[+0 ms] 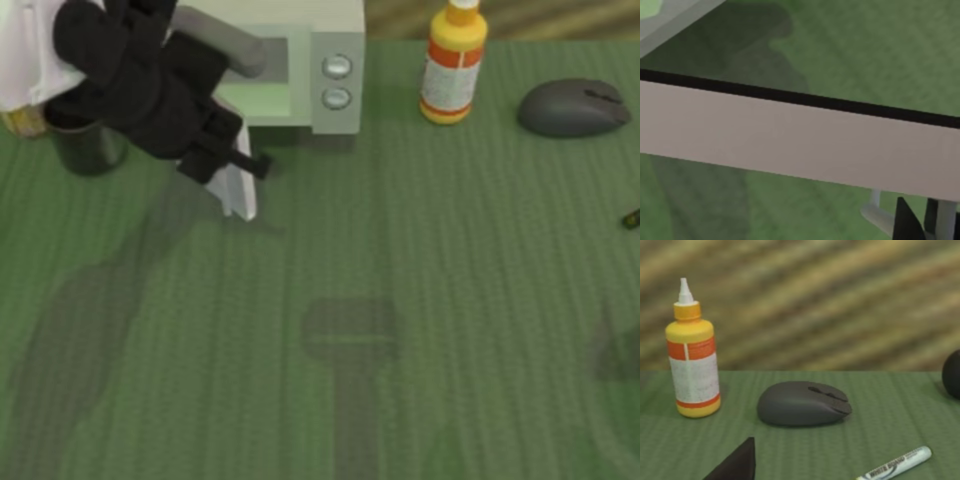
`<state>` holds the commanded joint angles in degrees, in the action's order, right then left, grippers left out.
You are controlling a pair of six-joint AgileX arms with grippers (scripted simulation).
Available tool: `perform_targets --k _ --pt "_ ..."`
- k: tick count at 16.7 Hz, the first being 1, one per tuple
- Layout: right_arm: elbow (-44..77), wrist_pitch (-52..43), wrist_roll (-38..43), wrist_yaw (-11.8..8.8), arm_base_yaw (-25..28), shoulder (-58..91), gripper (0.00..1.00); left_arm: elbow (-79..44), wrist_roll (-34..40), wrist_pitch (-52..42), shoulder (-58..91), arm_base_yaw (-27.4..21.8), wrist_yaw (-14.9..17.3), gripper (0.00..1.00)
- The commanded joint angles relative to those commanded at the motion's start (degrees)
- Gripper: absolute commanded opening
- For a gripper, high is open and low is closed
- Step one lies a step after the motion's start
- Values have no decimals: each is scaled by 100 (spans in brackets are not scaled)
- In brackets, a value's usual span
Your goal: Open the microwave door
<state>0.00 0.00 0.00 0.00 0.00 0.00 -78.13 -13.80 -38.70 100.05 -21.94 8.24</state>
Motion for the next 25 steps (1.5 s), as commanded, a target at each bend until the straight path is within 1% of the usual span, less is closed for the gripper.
perform_targets --k 7,25 --pt "0 0 0 0 0 0 100 236 -869 -139 -222 361 431 0" --pt "0 0 0 0 0 0 100 238 -881 -139 -227 366 437 0"
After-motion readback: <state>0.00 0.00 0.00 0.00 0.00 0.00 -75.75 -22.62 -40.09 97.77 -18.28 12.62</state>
